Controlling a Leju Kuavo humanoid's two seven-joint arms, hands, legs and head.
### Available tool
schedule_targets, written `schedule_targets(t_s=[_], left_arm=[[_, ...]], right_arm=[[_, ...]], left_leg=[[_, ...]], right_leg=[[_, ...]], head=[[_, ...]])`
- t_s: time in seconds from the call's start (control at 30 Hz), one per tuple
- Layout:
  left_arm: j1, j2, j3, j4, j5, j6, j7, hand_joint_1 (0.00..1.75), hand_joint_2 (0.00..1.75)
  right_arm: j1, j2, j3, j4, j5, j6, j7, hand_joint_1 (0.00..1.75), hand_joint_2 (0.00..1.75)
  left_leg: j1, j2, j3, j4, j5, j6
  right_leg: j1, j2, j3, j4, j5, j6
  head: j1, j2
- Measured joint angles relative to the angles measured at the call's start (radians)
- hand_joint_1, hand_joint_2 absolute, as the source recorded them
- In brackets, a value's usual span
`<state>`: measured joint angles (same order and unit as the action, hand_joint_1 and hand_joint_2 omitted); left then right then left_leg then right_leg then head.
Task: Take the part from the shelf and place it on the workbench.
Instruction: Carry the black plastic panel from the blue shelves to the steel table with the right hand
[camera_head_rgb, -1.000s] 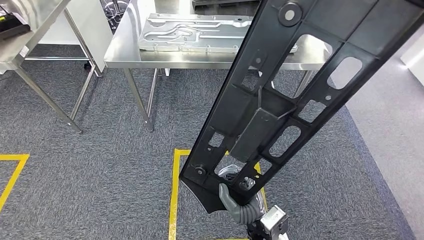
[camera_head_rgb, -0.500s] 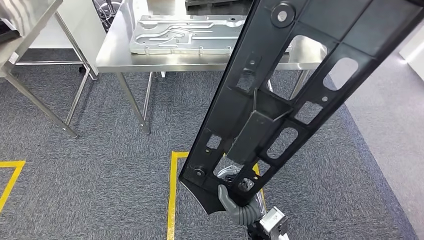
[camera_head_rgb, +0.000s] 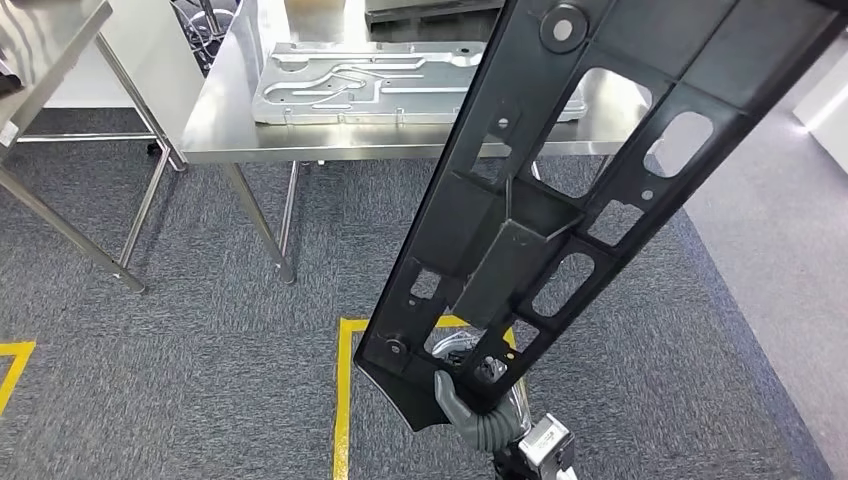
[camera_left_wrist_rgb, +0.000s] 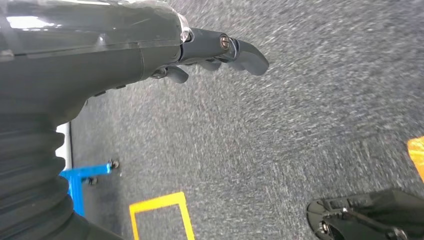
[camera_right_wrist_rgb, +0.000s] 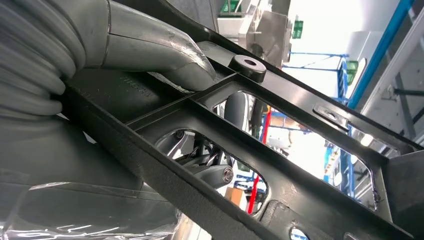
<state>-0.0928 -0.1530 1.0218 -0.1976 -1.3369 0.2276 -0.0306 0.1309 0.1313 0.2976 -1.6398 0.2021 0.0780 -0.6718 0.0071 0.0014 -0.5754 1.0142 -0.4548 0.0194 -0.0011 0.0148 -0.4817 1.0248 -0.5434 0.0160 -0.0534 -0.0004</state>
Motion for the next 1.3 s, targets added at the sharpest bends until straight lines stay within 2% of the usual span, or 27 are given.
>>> schedule_targets(t_s=[0.07, 0.13, 0.17, 0.2, 0.23, 0.3, 0.37, 0.43, 0.47, 0.53, 0.57, 0.63, 0.67, 0.7, 0.73, 0.77, 0.8, 0.83, 0.9, 0.93, 1.0, 1.03, 1.1, 1.17, 1.2, 1.23, 1.3], left_arm=[[0.000, 0.000, 0.000, 0.000, 0.000, 0.000, -0.001, 0.00, 1.75], [-0.001, 0.000, 0.000, 0.000, 0.000, -0.001, -0.002, 0.00, 1.75], [0.000, 0.000, 0.000, 0.000, 0.000, -0.001, -0.002, 0.00, 1.75], [0.001, 0.000, 0.000, 0.000, 0.000, -0.001, -0.003, 0.00, 1.75], [0.002, -0.001, 0.000, 0.000, 0.000, -0.001, -0.003, 0.00, 1.75], [0.003, -0.002, 0.000, 0.000, -0.001, -0.001, -0.003, 0.00, 1.75], [0.001, -0.004, 0.000, 0.000, -0.002, -0.002, -0.003, 0.00, 1.75], [-0.001, -0.004, 0.000, 0.000, -0.003, -0.002, -0.003, 0.00, 1.75], [-0.001, -0.004, 0.000, 0.000, -0.003, -0.003, -0.003, 0.00, 1.75], [-0.001, -0.004, 0.000, 0.000, -0.004, -0.003, -0.003, 0.00, 1.75], [-0.002, -0.004, 0.000, 0.000, -0.004, -0.003, -0.003, 0.00, 1.75], [-0.003, -0.004, 0.000, 0.000, -0.004, -0.003, -0.003, 0.00, 1.75], [-0.002, -0.004, 0.000, 0.000, -0.004, -0.004, -0.003, 0.00, 1.75], [-0.001, -0.004, 0.000, 0.000, -0.005, -0.004, -0.002, 0.00, 1.75], [0.001, -0.004, 0.000, 0.000, -0.005, -0.005, -0.002, 0.00, 1.75], [0.002, -0.004, 0.000, 0.000, -0.006, -0.006, -0.002, 0.00, 1.75], [0.002, -0.004, 0.000, 0.000, -0.006, -0.006, -0.002, 0.00, 1.75], [0.002, -0.003, 0.000, 0.000, -0.006, -0.007, -0.003, 0.00, 1.75], [0.000, -0.002, 0.000, 0.000, -0.007, -0.011, -0.003, 0.00, 1.75], [0.000, -0.001, -0.001, 0.000, -0.007, -0.013, -0.004, 0.00, 1.75], [0.001, -0.004, -0.001, 0.000, -0.008, -0.016, -0.004, 0.00, 1.75], [0.001, -0.005, -0.001, 0.000, -0.009, -0.017, -0.004, 0.00, 1.75], [-0.002, -0.006, -0.001, 0.000, -0.010, -0.017, -0.004, 0.00, 1.75], [-0.004, -0.006, -0.001, 0.000, -0.012, -0.017, -0.004, 0.00, 1.75], [-0.003, -0.006, -0.001, 0.000, -0.012, -0.017, -0.004, 0.00, 1.75], [-0.002, -0.006, -0.001, 0.000, -0.013, -0.018, -0.004, 0.00, 1.75], [0.000, -0.007, -0.001, 0.000, -0.014, -0.018, -0.003, 0.00, 1.75]], right_arm=[[-0.002, 0.000, 0.000, 0.000, 0.000, 0.000, 0.000, 1.75, 1.75], [-0.002, 0.000, 0.000, 0.000, 0.000, 0.001, 0.000, 1.75, 1.75], [-0.001, 0.000, 0.000, 0.000, 0.000, 0.001, 0.000, 1.75, 1.75], [0.000, 0.000, 0.000, 0.000, 0.001, 0.001, 0.000, 1.75, 1.75], [0.000, 0.000, 0.000, 0.000, 0.001, 0.001, 0.000, 1.75, 1.75], [0.000, 0.000, 0.000, -0.001, 0.001, 0.001, 0.000, 1.75, 1.75], [0.002, 0.000, 0.000, -0.003, 0.002, 0.002, 0.000, 1.75, 1.75], [0.006, 0.000, -0.001, -0.007, 0.003, 0.002, 0.000, 1.75, 1.75], [0.009, 0.000, -0.002, -0.009, 0.004, 0.002, 0.000, 1.75, 1.75], [0.011, 0.000, -0.002, -0.014, 0.005, 0.001, 0.000, 1.75, 1.75], [0.012, 0.001, -0.003, -0.017, 0.006, 0.001, 0.000, 1.75, 1.75], [0.013, 0.002, -0.003, -0.019, 0.007, 0.001, 0.000, 1.75, 1.75], [0.015, 0.002, -0.003, -0.020, 0.007, 0.001, 0.000, 1.75, 1.75], [0.017, 0.002, -0.003, -0.020, 0.008, 0.001, 0.000, 1.75, 1.75], [0.019, 0.002, -0.004, -0.020, 0.009, 0.001, 0.000, 1.75, 1.75], [0.021, 0.002, -0.004, -0.021, 0.010, 0.001, 0.000, 1.75, 1.75], [0.022, 0.002, -0.004, -0.022, 0.011, 0.001, 0.000, 1.75, 1.75], [0.022, 0.002, -0.005, -0.023, 0.011, 0.001, 0.000, 1.75, 1.75], [0.023, 0.002, -0.005, -0.026, 0.011, 0.000, 0.001, 1.75, 1.75], [0.025, 0.003, -0.006, -0.027, 0.012, 0.000, 0.001, 1.75, 1.75], [0.027, 0.003, -0.007, -0.031, 0.013, -0.001, 0.001, 1.75, 1.75], [0.027, 0.003, -0.008, -0.033, 0.014, -0.001, 0.001, 1.75, 1.75], [0.027, 0.003, -0.009, -0.037, 0.014, -0.003, 0.001, 1.75, 1.75], [0.030, 0.003, -0.010, -0.039, 0.015, -0.005, 0.001, 1.75, 1.75], [0.032, 0.003, -0.011, -0.039, 0.015, -0.006, 0.002, 1.75, 1.75], [0.034, 0.003, -0.012, -0.039, 0.015, -0.007, 0.002, 1.75, 1.75], [0.036, 0.003, -0.014, -0.040, 0.015, -0.008, 0.002, 1.75, 1.75]], left_leg=[[0.003, 0.001, 0.015, -0.009, -0.005, 0.008], [0.003, 0.001, 0.023, -0.011, -0.014, 0.011], [0.003, 0.001, 0.029, -0.010, -0.019, 0.010], [0.003, 0.001, 0.036, -0.010, -0.026, 0.009], [0.004, 0.001, 0.047, -0.010, -0.033, 0.006], [0.005, 0.000, 0.070, -0.011, -0.049, -0.001], [0.004, 0.001, 0.081, -0.012, -0.061, -0.012], [0.003, 0.004, 0.085, -0.006, -0.065, -0.026], [0.003, 0.005, 0.088, -0.002, -0.068, -0.033], [0.005, 0.005, 0.080, 0.035, -0.087, -0.044], [0.006, 0.004, 0.056, 0.081, -0.109, -0.047], [0.006, 0.004, -0.021, 0.211, -0.164, -0.049], [0.006, 0.003, -0.058, 0.263, -0.180, -0.048], [0.006, 0.003, -0.080, 0.282, -0.176, -0.044], [0.005, 0.003, -0.085, 0.263, -0.150, -0.038], [0.004, 0.003, -0.072, 0.207, -0.103, -0.032], [0.001, 0.003, -0.051, 0.138, -0.055, -0.026], [-0.002, 0.003, -0.033, 0.078, -0.030, -0.021], [-0.010, 0.002, -0.016, 0.020, -0.019, -0.011], [-0.012, 0.002, -0.014, 0.014, -0.025, -0.007], [-0.007, 0.002, 0.006, -0.002, -0.008, 0.004], [-0.004, 0.002, 0.017, -0.007, -0.007, 0.008], [-0.001, 0.003, 0.029, -0.012, -0.009, 0.012], [-0.001, 0.002, 0.034, -0.012, -0.017, 0.013], [0.001, 0.002, 0.039, -0.012, -0.023, 0.011], [0.002, 0.002, 0.047, -0.011, -0.029, 0.007], [0.007, 0.001, 0.067, -0.011, -0.046, -0.002]], right_leg=[[-0.004, -0.004, -0.052, 0.092, -0.035, 0.011], [-0.009, -0.005, -0.139, 0.217, -0.083, 0.020], [-0.011, -0.006, -0.174, 0.254, -0.089, 0.023], [-0.013, -0.007, -0.192, 0.256, -0.072, 0.025], [-0.015, -0.009, -0.190, 0.220, -0.034, 0.025], [-0.015, -0.015, -0.152, 0.090, 0.062, 0.021], [-0.008, -0.021, -0.129, 0.009, 0.088, 0.008], [-0.003, -0.022, -0.128, 0.001, 0.079, -0.008], [-0.004, -0.020, -0.122, -0.002, 0.087, -0.016], [-0.007, -0.017, -0.106, -0.007, 0.086, -0.028], [-0.007, -0.017, -0.099, -0.010, 0.083, -0.033], [-0.003, -0.015, -0.092, -0.010, 0.075, -0.042], [-0.001, -0.014, -0.088, -0.010, 0.070, -0.044], [0.002, -0.011, -0.082, -0.009, 0.065, -0.045], [0.004, -0.008, -0.074, -0.009, 0.060, -0.045], [0.006, -0.006, -0.065, -0.009, 0.054, -0.045], [0.008, -0.005, -0.056, -0.010, 0.047, -0.044], [0.009, -0.004, -0.049, -0.009, 0.041, -0.042], [0.010, -0.003, -0.043, -0.007, 0.035, -0.032], [0.010, -0.003, -0.042, -0.002, 0.037, -0.025], [0.009, -0.004, -0.039, 0.014, 0.035, -0.012], [0.009, -0.004, -0.046, 0.034, 0.023, -0.007], [0.002, -0.006, -0.092, 0.120, -0.028, 0.005], [-0.007, -0.007, -0.167, 0.231, -0.072, 0.016], [-0.011, -0.008, -0.193, 0.256, -0.070, 0.020], [-0.015, -0.009, -0.201, 0.244, -0.045, 0.025], [-0.022, -0.012, -0.168, 0.129, 0.047, 0.032]], head=[[0.000, 0.000], [0.000, 0.000], [0.000, 0.000], [0.000, 0.000], [0.000, 0.000], [0.000, 0.000], [0.000, 0.000], [0.000, 0.000], [0.000, 0.000], [0.000, 0.000], [0.000, 0.000], [0.000, 0.000], [0.000, 0.000], [0.000, 0.000], [0.000, 0.000], [0.000, 0.000], [0.000, 0.000], [0.000, 0.000], [0.000, 0.000], [0.000, 0.000], [0.000, 0.000], [0.000, 0.000], [0.000, 0.000], [0.000, 0.000], [0.000, 0.000], [0.000, 0.000], [0.000, 0.000]])
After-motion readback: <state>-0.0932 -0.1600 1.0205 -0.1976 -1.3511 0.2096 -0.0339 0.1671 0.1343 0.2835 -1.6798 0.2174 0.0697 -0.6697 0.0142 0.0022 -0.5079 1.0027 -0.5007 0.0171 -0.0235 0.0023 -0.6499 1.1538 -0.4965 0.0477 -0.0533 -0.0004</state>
